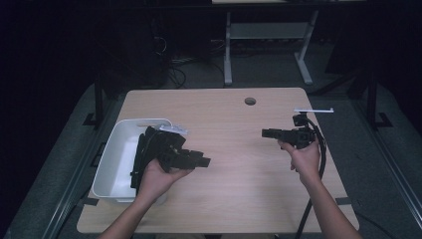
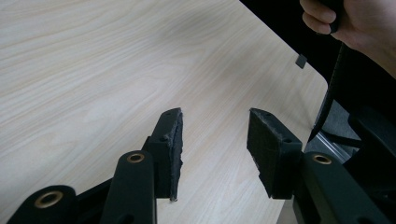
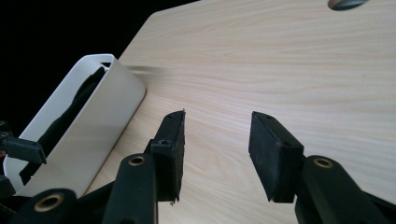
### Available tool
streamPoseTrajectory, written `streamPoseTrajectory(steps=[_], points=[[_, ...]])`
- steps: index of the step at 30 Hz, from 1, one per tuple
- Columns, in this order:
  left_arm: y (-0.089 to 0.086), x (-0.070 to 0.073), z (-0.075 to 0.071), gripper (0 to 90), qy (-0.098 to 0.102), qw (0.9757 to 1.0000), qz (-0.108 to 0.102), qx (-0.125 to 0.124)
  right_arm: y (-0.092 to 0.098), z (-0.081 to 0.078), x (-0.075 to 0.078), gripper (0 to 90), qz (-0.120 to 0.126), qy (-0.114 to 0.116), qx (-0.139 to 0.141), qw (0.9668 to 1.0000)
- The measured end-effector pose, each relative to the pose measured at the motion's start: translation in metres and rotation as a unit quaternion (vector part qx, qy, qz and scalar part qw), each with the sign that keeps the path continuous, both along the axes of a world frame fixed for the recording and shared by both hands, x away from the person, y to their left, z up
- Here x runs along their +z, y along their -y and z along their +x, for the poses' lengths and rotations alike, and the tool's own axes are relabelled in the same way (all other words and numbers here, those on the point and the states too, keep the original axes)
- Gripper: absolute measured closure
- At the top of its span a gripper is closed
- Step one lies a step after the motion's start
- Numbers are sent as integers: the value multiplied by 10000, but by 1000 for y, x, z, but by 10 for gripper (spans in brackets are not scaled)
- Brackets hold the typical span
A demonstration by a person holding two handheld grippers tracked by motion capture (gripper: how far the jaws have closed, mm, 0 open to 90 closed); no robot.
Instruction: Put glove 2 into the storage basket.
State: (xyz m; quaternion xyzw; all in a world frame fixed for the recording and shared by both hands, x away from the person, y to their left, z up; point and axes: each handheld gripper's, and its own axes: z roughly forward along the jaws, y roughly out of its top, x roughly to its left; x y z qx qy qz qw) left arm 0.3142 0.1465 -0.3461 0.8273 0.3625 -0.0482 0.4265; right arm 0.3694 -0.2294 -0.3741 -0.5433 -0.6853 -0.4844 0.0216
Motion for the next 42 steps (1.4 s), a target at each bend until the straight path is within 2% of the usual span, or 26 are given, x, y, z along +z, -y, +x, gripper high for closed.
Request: streamPoseTrajectory(steps=[8,11,26,31,35,42], points=[[11,-5,1,540,5,10000,2,-27,15,-4,-11,552,1,-99,-73,9999],[15,-7,3,535,-4,10000,36,-40,22,-6,-15,552,103,-122,-130,9998],[39,-17,2,502,-31,9999,47,-141,50,-19,-26,546,130,-210,-338,9991],[47,-21,0,492,-38,9998,46,-175,55,-23,-32,544,62,-257,-349,9990],[52,-25,-1,486,-71,9996,61,-278,59,-27,-38,538,64,-302,-360,9989],[57,-30,-6,476,-50,9995,80,-314,64,-34,-47,534,77,-339,-387,9986]])
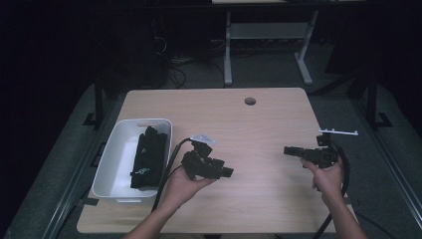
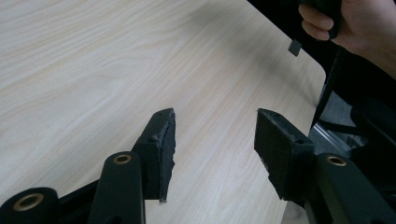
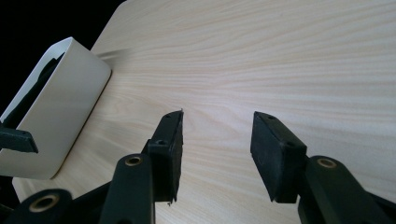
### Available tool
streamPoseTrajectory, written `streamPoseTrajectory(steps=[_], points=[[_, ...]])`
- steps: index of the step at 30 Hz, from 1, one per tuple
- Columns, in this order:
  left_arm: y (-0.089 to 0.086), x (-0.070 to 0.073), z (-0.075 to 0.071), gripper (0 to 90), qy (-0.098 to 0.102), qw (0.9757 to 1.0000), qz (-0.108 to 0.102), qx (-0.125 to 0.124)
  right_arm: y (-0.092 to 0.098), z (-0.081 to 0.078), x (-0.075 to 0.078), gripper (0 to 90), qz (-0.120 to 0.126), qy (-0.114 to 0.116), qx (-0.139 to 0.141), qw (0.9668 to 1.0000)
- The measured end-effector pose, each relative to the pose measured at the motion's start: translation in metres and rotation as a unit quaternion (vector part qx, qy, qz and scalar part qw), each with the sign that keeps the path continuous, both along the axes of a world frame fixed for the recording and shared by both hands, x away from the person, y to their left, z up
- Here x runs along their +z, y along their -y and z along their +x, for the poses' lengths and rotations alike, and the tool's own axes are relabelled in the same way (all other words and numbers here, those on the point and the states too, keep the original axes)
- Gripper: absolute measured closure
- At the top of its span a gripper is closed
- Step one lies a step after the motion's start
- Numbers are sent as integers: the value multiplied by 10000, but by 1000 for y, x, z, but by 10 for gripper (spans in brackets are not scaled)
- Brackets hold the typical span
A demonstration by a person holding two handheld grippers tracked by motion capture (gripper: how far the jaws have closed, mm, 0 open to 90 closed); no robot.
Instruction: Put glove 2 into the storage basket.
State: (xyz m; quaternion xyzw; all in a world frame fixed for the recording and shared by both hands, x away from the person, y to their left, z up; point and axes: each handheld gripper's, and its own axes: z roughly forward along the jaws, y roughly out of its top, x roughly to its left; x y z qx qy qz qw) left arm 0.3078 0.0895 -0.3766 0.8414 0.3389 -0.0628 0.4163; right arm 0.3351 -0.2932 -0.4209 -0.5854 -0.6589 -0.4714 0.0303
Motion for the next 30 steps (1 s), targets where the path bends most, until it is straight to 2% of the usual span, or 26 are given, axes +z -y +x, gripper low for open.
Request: streamPoseTrajectory(steps=[10,14,24,30], points=[[3,-5,-6,443,63,10000,-44,-9,9,-13,-8,528,2,-42,-54,10000],[3,-8,-8,439,67,10000,-11,-21,11,-20,-13,523,-1,-37,-16,10000],[-1,-13,-15,432,133,9999,-79,26,17,-38,-21,511,25,32,43,10000],[-5,-17,-19,423,182,9998,-55,44,23,-50,-23,500,-103,73,83,9999]])
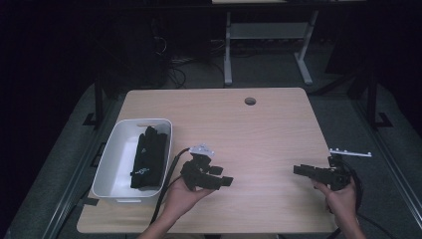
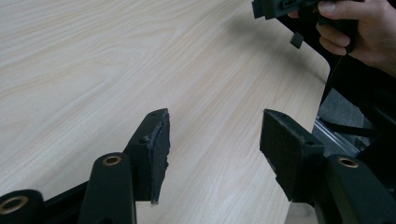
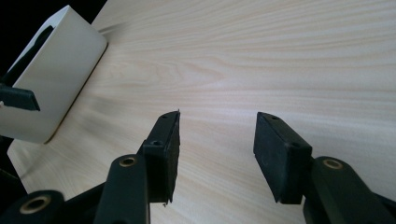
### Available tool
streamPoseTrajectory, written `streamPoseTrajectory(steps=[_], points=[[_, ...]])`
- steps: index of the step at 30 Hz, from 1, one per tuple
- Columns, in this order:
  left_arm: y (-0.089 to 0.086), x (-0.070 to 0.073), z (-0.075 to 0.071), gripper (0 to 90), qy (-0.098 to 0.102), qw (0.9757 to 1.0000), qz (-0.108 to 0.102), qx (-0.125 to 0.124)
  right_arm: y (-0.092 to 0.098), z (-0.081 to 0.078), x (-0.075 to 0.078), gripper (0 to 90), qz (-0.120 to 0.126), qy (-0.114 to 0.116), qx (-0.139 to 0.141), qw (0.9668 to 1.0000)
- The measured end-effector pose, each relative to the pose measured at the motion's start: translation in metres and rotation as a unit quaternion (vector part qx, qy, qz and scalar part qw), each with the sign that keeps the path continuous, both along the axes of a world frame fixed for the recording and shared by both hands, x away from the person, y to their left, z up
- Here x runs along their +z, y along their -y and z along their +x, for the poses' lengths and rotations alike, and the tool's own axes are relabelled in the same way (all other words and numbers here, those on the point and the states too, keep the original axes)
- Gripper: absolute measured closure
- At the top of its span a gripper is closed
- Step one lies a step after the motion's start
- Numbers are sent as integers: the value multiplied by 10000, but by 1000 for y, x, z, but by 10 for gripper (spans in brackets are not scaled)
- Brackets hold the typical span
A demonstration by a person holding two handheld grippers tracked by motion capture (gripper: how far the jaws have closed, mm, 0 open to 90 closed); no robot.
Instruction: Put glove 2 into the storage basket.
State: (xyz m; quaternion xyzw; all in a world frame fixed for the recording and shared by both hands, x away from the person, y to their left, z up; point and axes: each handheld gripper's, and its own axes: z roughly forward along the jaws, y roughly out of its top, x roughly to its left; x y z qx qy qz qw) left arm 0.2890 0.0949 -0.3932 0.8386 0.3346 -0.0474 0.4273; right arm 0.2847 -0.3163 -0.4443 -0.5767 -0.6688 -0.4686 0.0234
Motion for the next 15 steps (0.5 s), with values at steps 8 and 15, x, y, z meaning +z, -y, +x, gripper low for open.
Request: streamPoseTrajectory(steps=[8,15], points=[[-5,-4,-5,408,-11,10000,-25,-3,1,-13,-4,490,-193,133,52,9997],[-12,-7,-10,402,47,9999,-129,69,-5,-23,-7,475,-250,234,166,9993]])
